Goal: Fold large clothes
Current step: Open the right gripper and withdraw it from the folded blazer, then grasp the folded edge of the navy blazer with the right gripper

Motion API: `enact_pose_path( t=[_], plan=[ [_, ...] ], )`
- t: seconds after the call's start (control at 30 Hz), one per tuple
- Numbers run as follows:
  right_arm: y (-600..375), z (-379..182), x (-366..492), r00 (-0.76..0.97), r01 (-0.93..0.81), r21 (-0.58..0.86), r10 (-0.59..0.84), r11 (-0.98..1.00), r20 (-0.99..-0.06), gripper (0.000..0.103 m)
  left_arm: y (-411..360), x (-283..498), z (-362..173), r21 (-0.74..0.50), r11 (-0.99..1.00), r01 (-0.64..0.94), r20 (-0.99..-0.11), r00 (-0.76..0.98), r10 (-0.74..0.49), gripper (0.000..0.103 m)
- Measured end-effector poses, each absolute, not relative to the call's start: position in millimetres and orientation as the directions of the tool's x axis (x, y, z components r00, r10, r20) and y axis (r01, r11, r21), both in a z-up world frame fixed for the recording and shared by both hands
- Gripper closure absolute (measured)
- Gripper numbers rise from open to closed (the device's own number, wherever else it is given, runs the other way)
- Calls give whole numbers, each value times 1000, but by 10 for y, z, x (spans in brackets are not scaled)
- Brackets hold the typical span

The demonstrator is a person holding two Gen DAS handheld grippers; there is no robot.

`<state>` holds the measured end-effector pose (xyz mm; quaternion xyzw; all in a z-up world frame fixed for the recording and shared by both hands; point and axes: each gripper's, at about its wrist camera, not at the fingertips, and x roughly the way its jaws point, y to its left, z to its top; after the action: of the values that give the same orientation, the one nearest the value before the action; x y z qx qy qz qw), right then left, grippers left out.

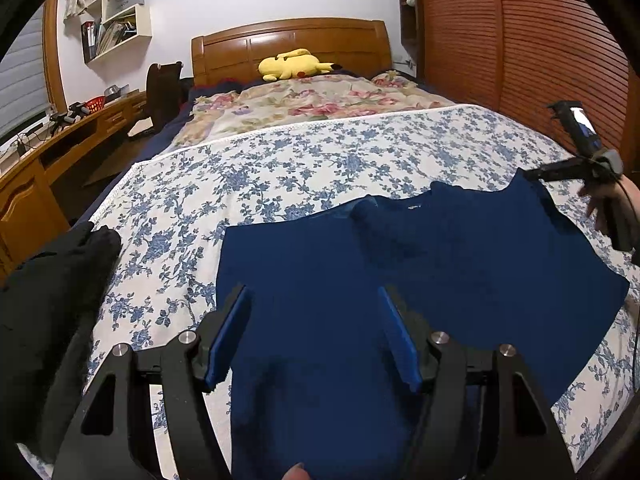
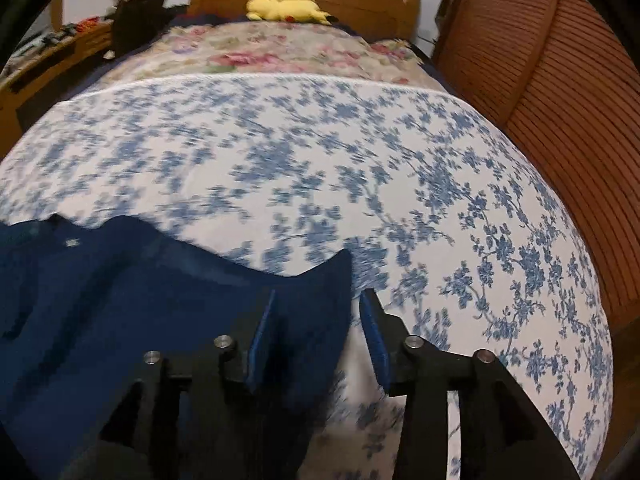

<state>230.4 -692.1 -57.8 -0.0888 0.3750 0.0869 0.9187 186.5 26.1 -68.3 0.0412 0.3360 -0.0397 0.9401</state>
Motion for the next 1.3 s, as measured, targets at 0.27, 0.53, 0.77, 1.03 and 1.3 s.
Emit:
enact_pose_path(
  t=[0.27,0.53,0.77,1.03,1.3],
  plan=[
    [-6979,-626,1012,658,-416,-43,268,908,-704,58,249,1725,-563,50,991,123,-610,789,-68,37],
    [-7176,-831,379,609,-471,-13,315,882,-728,58,128,1580,-511,67,988,140,-592,803,-73,37],
    [-7419,-1122,361,595,-422,14,289,906,-750,58,33,1464,-525,82,985,151,-587,806,-75,37],
    [-7361,-803,199,657,-377,-45,234,925,-717,57,46,1313,-534,70,984,167,-592,800,-94,37],
    [-7307,-920,261,622,-395,-10,259,919,-739,57,142,1152,-518,66,984,166,-619,780,-90,37]
  ],
)
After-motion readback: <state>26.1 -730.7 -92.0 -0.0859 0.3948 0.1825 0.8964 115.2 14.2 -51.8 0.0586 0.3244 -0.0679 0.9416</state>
